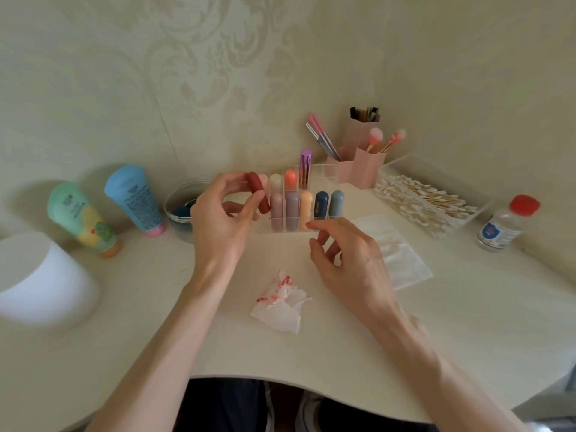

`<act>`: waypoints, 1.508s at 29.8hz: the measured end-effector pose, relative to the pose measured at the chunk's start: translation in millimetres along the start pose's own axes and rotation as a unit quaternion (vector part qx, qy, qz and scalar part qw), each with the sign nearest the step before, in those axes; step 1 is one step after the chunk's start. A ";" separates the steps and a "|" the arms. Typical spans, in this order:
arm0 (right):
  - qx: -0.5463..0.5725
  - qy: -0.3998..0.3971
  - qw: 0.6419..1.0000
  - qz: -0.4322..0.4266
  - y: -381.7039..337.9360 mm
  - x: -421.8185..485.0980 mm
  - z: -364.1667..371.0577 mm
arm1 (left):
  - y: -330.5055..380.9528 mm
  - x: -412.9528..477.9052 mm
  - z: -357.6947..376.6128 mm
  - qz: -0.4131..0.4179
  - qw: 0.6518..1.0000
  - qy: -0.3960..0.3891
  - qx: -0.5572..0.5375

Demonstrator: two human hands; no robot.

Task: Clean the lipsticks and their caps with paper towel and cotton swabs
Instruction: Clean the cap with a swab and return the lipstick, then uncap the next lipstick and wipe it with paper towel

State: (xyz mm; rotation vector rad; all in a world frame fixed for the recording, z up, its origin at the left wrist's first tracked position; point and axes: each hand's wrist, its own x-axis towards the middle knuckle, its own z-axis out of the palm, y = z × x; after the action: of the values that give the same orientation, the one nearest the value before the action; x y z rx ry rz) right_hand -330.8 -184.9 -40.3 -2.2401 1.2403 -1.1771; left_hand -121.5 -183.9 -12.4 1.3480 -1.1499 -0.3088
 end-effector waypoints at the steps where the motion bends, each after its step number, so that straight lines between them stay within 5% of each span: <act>1: -0.001 0.000 1.000 0.000 -0.1 0.1 0.1 | -0.3 0.7 0.0 0.001 1.000 -0.001 0.007; 10: -0.003 -0.004 1.000 -0.003 0.9 -0.1 0.1 | -9.0 -6.2 1.8 0.024 0.986 -0.055 0.156; 19: -0.016 -0.005 1.000 -0.001 2.3 0.0 0.9 | -1.0 -10.7 -1.5 0.030 0.982 -0.077 0.171; 25: -0.018 0.000 1.000 0.006 2.8 0.8 0.6 | 6.8 7.1 4.5 0.091 0.981 0.021 0.172; 33: -0.015 0.011 1.000 0.011 6.3 1.6 0.8 | -1.5 57.3 18.5 0.051 0.954 -0.139 0.261; 39: -0.019 0.012 1.000 0.011 6.6 2.1 1.5 | 3.4 76.1 20.4 -0.010 0.942 -0.179 0.283; 45: -0.019 0.008 1.000 0.022 3.9 1.8 -0.2 | 15.8 80.7 14.1 0.015 0.941 -0.173 0.289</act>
State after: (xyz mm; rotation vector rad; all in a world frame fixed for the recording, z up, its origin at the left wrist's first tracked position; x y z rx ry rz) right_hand -332.6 -188.6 -41.7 -2.2234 1.3225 -1.1667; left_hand -101.8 -248.8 36.1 1.8334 -1.6374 -0.1947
